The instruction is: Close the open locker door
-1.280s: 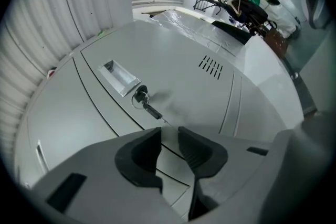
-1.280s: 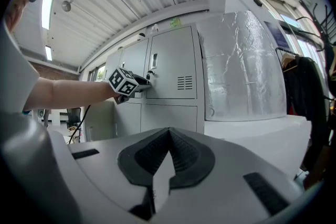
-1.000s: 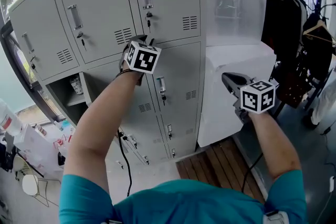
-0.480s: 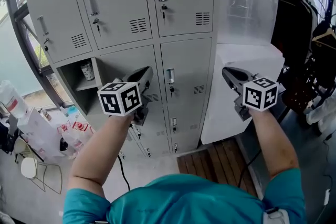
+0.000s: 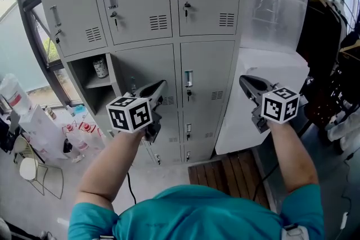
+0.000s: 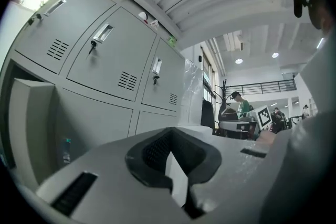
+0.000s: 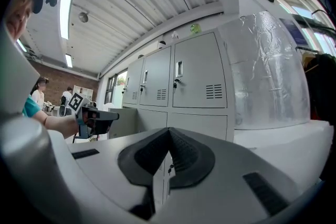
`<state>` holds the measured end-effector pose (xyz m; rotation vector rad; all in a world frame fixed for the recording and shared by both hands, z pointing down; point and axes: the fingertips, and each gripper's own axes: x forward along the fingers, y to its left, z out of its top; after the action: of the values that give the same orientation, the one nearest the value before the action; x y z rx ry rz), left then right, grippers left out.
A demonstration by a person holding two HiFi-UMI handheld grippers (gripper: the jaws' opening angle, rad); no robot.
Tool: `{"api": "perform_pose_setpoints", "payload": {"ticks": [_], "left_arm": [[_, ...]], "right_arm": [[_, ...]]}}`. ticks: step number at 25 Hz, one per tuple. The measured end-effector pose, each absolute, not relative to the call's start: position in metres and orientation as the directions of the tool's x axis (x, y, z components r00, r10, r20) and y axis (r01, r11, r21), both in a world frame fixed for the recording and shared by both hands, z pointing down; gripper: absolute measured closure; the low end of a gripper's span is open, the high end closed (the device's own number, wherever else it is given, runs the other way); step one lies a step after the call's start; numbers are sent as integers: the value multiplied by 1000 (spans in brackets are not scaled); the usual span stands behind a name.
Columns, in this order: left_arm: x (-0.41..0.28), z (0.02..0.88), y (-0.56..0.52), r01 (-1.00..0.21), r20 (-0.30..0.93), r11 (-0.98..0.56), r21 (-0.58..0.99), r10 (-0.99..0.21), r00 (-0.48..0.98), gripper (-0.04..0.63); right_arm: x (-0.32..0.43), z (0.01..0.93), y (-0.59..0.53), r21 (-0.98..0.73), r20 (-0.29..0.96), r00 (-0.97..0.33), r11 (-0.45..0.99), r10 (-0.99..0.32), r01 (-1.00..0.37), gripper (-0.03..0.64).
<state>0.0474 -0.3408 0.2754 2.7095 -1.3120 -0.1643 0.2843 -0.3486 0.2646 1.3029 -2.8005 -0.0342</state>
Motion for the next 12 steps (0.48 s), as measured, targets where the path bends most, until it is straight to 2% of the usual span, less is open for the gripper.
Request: {"api": "perform_pose_setpoints", "payload": {"ticks": [12], "left_arm": [[5, 285, -316, -905, -32, -425, 13, -905, 425, 591]], "right_arm": [[267, 279, -347, 25, 58, -683, 685, -728, -728, 627]]}}
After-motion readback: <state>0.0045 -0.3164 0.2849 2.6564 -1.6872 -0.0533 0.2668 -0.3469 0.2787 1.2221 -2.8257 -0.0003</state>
